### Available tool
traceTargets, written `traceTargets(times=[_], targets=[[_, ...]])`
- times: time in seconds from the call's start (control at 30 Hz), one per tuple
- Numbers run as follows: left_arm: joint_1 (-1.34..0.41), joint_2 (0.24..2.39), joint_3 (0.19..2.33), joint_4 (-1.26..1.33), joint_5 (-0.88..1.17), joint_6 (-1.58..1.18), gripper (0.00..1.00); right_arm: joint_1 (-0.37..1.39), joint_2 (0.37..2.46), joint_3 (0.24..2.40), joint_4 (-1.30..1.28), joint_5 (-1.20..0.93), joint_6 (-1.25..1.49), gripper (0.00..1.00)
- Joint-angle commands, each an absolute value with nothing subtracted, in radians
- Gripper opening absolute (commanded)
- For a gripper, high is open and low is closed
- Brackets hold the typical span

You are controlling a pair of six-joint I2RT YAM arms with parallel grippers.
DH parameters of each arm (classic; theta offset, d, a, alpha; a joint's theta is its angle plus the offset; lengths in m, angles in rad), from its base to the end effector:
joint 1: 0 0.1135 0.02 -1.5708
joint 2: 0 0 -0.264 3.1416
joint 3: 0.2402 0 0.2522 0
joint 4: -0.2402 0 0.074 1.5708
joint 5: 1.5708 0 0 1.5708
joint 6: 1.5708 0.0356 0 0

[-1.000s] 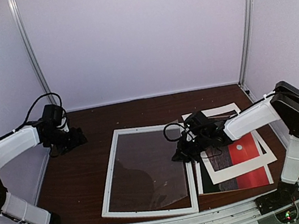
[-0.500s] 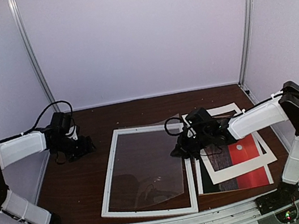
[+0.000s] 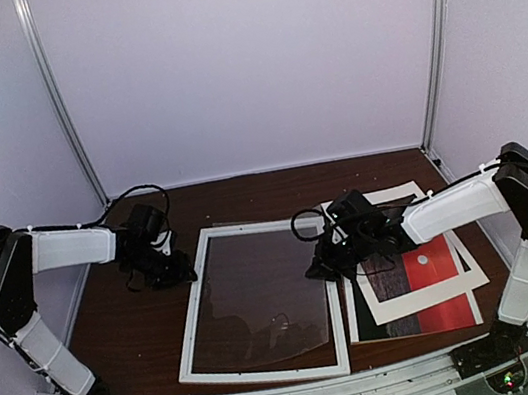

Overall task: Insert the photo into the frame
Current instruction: Adjust the frame body at the center of the board.

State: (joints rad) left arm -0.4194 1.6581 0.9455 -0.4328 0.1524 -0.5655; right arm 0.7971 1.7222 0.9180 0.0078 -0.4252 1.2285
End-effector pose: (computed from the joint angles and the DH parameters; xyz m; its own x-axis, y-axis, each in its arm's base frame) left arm 0.2834 -0.1323 0.1623 -0.9488 -0.1569 -0.2743 -0.0576 0.9394 -0.3379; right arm 0.2322 0.2588 0.1636 -0.9714 0.2336 0.0431 0.1842 0.6261 0.7577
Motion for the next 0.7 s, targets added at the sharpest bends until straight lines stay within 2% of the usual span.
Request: traceTargets(times=[0.0, 0.4, 0.67], targets=[[-0.437, 1.715, 1.012, -0.405, 0.141, -0.532, 0.56, 0.798, 1.733, 0.937, -0.002, -0.437, 1.216, 0.00], [-0.466, 1.803, 1.065, -0.401, 0.097, -0.539, 0.35, 0.783, 1.740, 0.947, -0.003, -0.453, 1.199, 0.00], [-0.477, 1.839, 1.083, -0.394, 0.044, -0.582, 0.25, 0.767, 1.745, 0.944, 0.028, -0.465, 1.191, 0.00]])
